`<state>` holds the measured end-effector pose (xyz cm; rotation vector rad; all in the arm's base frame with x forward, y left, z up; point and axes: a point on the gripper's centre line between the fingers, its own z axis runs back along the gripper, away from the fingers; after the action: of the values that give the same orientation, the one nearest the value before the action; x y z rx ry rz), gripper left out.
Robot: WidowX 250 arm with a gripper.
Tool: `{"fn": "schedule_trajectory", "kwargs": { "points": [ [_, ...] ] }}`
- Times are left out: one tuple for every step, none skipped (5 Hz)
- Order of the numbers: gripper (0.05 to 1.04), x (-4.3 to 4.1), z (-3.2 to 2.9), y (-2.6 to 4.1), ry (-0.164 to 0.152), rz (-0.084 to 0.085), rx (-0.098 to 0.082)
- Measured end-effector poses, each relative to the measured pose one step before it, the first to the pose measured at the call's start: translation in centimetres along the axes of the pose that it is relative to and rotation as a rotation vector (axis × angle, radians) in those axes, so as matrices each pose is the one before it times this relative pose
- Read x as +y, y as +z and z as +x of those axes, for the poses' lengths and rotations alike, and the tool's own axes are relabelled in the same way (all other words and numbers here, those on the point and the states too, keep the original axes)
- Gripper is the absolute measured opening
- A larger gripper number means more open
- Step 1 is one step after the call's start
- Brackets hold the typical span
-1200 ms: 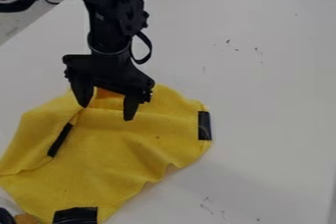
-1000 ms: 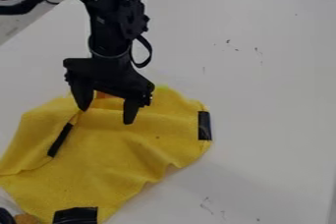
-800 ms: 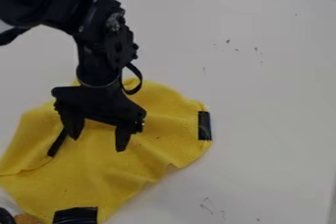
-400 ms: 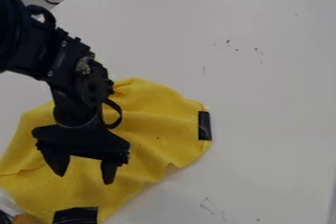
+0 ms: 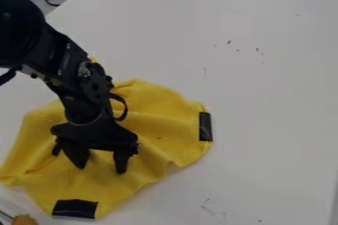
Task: Move the cloth to top left of the table
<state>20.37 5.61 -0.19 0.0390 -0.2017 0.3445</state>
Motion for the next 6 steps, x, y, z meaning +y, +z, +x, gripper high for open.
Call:
{"fn": "schedule_trajectory", "kwargs": {
  "points": [
    [1.001, -1.568, 1.772, -0.469, -0.0166, -0.0467, -0.0582],
    [1.001, -2.399, -0.496, -0.001, 0.0078, -0.0277, 0.0134],
    [1.001, -3.153, -1.170, 0.380, 0.0719, -0.0153, 0.0118],
    [1.001, -1.363, -3.157, 0.819, 0.0102, 0.0511, 0.1255],
    [1.001, -1.277, 0.785, 0.999, -0.0351, 0.0068, 0.0266],
    [1.001, -1.264, 0.818, 0.076, -0.0373, -0.0066, 0.0060]
  ]
}}
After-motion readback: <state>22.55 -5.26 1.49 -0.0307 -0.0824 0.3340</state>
